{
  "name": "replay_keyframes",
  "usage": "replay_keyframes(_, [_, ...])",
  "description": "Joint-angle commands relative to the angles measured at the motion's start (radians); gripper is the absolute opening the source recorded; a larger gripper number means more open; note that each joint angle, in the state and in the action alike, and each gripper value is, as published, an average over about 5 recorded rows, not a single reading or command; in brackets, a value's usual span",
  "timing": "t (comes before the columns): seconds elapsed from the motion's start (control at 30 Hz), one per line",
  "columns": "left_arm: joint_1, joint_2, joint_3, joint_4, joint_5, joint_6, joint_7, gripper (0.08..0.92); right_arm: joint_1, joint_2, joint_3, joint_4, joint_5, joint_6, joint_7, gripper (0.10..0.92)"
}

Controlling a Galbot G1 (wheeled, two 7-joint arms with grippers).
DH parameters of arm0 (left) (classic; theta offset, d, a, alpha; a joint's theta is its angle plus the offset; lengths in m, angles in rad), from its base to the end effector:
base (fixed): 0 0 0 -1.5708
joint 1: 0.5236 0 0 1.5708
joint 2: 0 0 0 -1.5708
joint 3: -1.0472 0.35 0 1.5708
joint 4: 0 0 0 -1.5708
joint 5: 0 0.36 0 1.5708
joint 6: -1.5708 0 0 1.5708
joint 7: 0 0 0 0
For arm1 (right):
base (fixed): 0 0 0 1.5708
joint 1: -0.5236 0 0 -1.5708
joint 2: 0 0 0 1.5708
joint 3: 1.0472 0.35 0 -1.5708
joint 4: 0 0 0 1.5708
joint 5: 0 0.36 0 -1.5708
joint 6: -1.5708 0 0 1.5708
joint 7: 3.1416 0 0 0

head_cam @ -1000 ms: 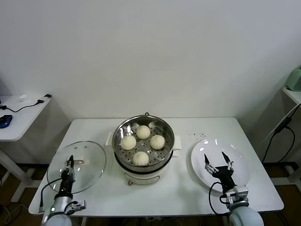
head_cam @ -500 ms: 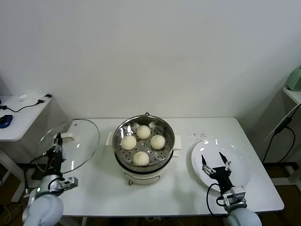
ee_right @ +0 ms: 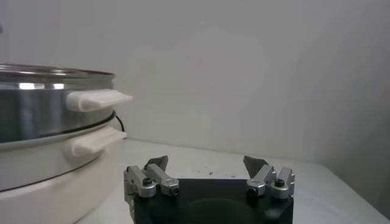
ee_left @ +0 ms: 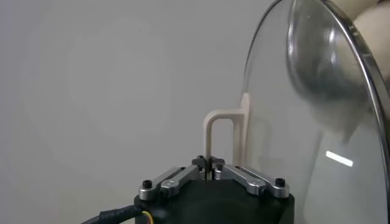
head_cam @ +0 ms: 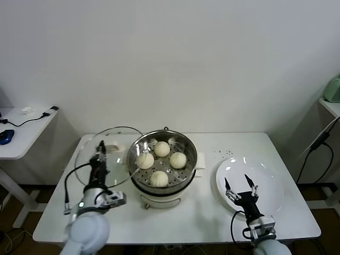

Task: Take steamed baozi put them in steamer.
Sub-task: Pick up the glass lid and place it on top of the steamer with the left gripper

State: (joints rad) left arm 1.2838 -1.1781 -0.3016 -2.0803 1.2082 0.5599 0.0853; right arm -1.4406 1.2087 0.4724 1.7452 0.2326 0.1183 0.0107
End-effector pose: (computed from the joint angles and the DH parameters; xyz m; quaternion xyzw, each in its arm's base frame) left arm 0.2540 0.0028 -0.2542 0.0771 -0.7454 -0.6606 0.0446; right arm 0.2215 -0.0849 -0.3900 0.0587 -0.9953 0.0479 0.0610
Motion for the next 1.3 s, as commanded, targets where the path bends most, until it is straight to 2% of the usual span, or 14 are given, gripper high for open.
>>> replay_keyframes(0.03, [-0.108, -0.123, 0.280, -0.020, 0.221, 0.155, 0.146, 0.132, -0.004, 0.004, 0.005, -0.023, -0.004, 0.074, -0.002, 0.823])
replay_keyframes(0.17, [-0.136, -0.185, 0.345, 0.013, 0.307, 0.181, 0.180, 0.132, -0.005, 0.005, 0.013, -0.037, 0.007, 0.099, 0.002, 0.823])
replay_keyframes(0.33, [-0.159, -0.258, 0.396, 0.074, 0.372, 0.189, 0.181, 0.132, -0.019, 0.004, 0.026, -0.048, 0.023, 0.122, 0.005, 0.823])
replay_keyframes(0.7, [-0.215, -0.343, 0.438, 0.197, 0.406, 0.203, 0.168, 0.132, -0.037, -0.006, 0.059, -0.064, 0.052, 0.153, 0.012, 0.823])
replay_keyframes(0.93, [-0.229, -0.354, 0.424, 0.253, 0.418, 0.203, 0.150, 0.132, -0.030, 0.007, 0.060, -0.067, 0.040, 0.152, 0.029, 0.823])
replay_keyframes(1.3, [-0.223, -0.323, 0.375, 0.298, 0.405, 0.198, 0.126, 0.132, -0.022, 0.021, 0.061, -0.076, 0.012, 0.172, 0.036, 0.823])
